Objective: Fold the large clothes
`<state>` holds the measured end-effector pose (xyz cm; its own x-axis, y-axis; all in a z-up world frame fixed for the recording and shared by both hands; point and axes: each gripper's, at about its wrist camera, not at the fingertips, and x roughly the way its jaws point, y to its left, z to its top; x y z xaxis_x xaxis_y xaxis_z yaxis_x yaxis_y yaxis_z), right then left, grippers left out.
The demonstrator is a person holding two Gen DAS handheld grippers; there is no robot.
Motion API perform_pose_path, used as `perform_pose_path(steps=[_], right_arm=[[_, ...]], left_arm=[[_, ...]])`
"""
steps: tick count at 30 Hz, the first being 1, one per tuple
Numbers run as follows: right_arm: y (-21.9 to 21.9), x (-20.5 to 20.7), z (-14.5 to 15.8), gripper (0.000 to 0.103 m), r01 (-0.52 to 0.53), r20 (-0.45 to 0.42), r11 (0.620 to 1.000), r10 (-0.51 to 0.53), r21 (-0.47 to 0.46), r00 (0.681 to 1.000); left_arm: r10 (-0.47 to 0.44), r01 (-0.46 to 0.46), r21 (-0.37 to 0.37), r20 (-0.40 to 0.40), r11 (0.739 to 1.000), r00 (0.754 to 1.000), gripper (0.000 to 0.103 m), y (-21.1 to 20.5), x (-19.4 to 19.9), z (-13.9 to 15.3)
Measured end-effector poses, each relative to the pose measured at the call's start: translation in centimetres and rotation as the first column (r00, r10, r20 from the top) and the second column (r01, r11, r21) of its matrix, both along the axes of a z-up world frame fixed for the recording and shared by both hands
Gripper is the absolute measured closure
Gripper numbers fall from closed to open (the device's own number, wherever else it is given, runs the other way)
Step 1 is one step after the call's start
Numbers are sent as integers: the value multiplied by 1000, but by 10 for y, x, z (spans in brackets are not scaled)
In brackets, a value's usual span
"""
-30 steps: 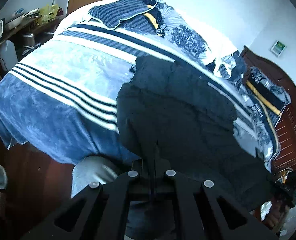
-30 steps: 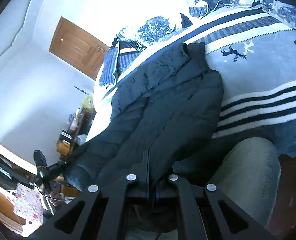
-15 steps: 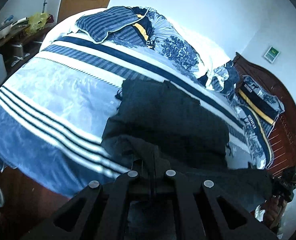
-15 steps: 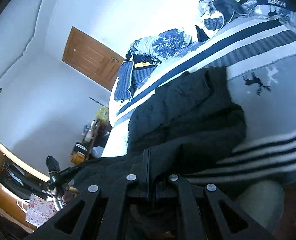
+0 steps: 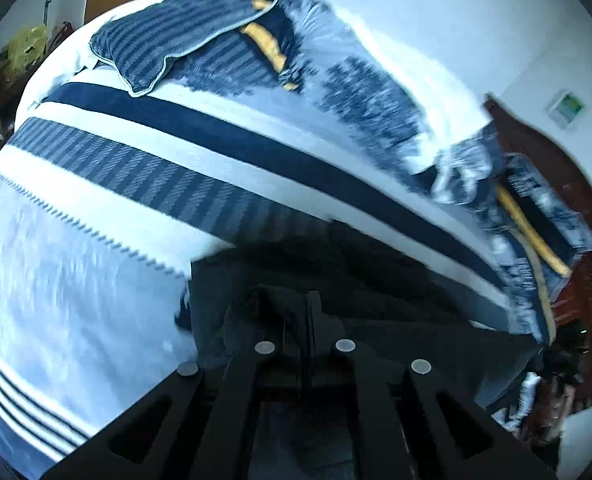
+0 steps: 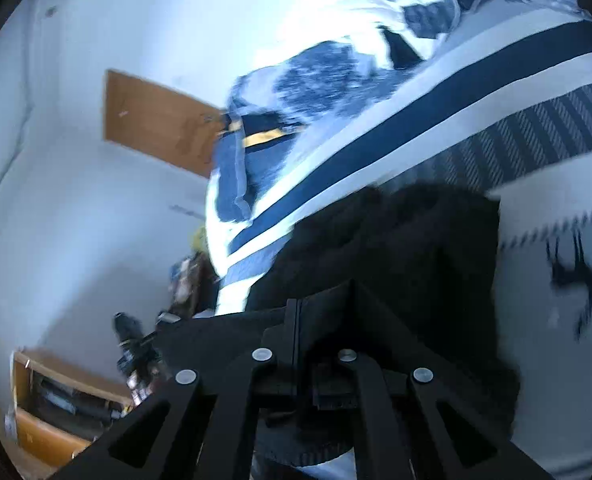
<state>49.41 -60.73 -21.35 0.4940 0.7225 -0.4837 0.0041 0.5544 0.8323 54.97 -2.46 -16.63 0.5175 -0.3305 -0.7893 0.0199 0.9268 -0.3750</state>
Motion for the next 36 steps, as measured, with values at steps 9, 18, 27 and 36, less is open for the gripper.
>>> perform_pose_path(steps=[9,18,27,36], right_arm=[[-11,82,-78,88,103,-194,992,-88,66,977],[-42,24,-45,16,201,23,974,-199,-105,980],[8,68,-90,90,19,-141,965,-58,-263,988],[25,102,-91,97,31,-163,886,-120,-463,979]], left_arm=[[78,-88,-119,-89,989,993,62,28,50,-55],[66,-68,146,13,987,998,21,23,17,-55],[24,-11,137,-96,990,995,100,-8,57,-94],[121,-92,226,-117,970,986,98,-5,84,-114]])
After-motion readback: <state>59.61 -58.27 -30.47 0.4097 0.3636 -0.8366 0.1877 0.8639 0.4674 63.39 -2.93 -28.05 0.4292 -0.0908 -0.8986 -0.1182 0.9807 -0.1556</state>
